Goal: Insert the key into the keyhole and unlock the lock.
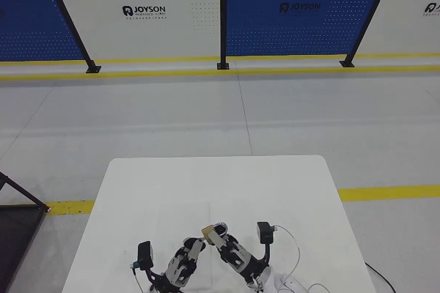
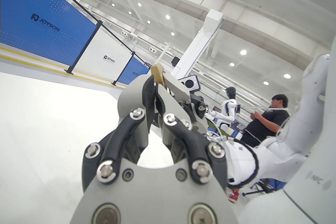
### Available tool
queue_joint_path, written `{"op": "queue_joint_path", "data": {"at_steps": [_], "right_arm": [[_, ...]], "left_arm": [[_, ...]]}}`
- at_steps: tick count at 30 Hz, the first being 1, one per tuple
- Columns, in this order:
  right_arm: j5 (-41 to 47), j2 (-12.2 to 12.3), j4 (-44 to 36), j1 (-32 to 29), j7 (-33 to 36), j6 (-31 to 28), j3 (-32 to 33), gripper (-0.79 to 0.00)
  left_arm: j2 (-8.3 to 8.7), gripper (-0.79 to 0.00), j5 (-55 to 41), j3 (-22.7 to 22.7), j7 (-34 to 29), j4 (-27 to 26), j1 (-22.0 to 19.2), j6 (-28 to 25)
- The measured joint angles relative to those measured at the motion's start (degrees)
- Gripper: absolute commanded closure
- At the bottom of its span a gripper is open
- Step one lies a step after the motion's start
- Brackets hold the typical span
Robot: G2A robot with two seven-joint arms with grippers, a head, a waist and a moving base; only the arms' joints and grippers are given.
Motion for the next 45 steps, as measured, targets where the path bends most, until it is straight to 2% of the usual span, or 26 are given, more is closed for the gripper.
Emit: {"op": "queue_joint_path", "data": {"at_steps": [12, 16, 17, 18, 19, 20, 21, 29, 33, 35, 40, 42, 45], "right_arm": [[-0.5, 0.3, -0.7, -1.0, -0.5, -0.8, 0.7, 0.0], [-0.6, 0.4, -0.8, -1.2, -0.7, -0.9, 0.8, 0.0], [-0.6, 0.4, -0.8, -1.2, -0.8, -0.9, 0.9, 0.0], [-0.7, 0.4, -0.9, -1.3, -0.9, -0.9, 1.0, 0.0], [-0.7, 0.4, -0.9, -1.3, -0.9, -0.8, 1.0, 0.0], [-0.8, 0.4, -1.0, -1.4, -1.0, -0.8, 1.1, 0.0], [-0.8, 0.5, -1.1, -1.4, -1.1, -0.9, 1.2, 0.0], [-1.1, 0.8, -2.1, -2.0, -1.1, -1.6, 2.2, 0.0], [-2.6, 1.3, -3.6, -2.0, 0.6, -2.2, 3.4, 0.0], [-3.6, 1.5, -4.5, -2.0, 1.8, -2.7, 3.9, 0.0], [-5.0, 2.3, -7.2, -2.5, 6.5, -1.9, 5.1, 0.0], [-5.0, 2.3, -7.3, -2.5, 6.6, -1.6, 5.2, 0.0], [-4.9, 2.3, -7.2, -2.5, 6.5, -1.8, 5.1, 0.0]], "left_arm": [[-0.2, 0.0, 9.3, 0.5, 5.1, -0.9, 0.5, 12.4], [-0.16, 0.0, 10.2, 0.8, 6.2, -0.8, 0.5, 13.3], [-0.14, -0.043, 10.1, 0.8, 6.4, -0.9, 0.5, 13.3], [-0.11, -0.243, 9.9, 0.8, 6.4, -0.9, 0.5, 13.1], [-0.08, -0.385, 9.5, 0.9, 6.2, -0.9, 0.5, 12.7], [-0.06, -0.748, 9.2, 0.9, 6.0, -1.0, 0.5, 12.3], [-0.01, -0.785, 8.6, 1.0, 5.7, -1.2, 0.6, 11.6], [0.76, -0.785, 2.5, 0.0, 2.0, -3.0, 1.5, 2.8], [1.94, -0.785, -3.6, -2.4, -3.6, -2.5, 2.2, -7.9], [2.63, -0.785, -6.6, -3.2, -7.6, -2.4, 2.4, -11.4], [5.65, -0.785, -19.1, -2.4, -21.0, -5.3, 2.6, -11.7], [6.17, -0.785, -23.7, -2.6, -21.7, -6.1, 2.8, -11.7], [6.12, -0.785, -22.6, -2.6, -21.2, -6.1, 2.8, -11.7]]}}
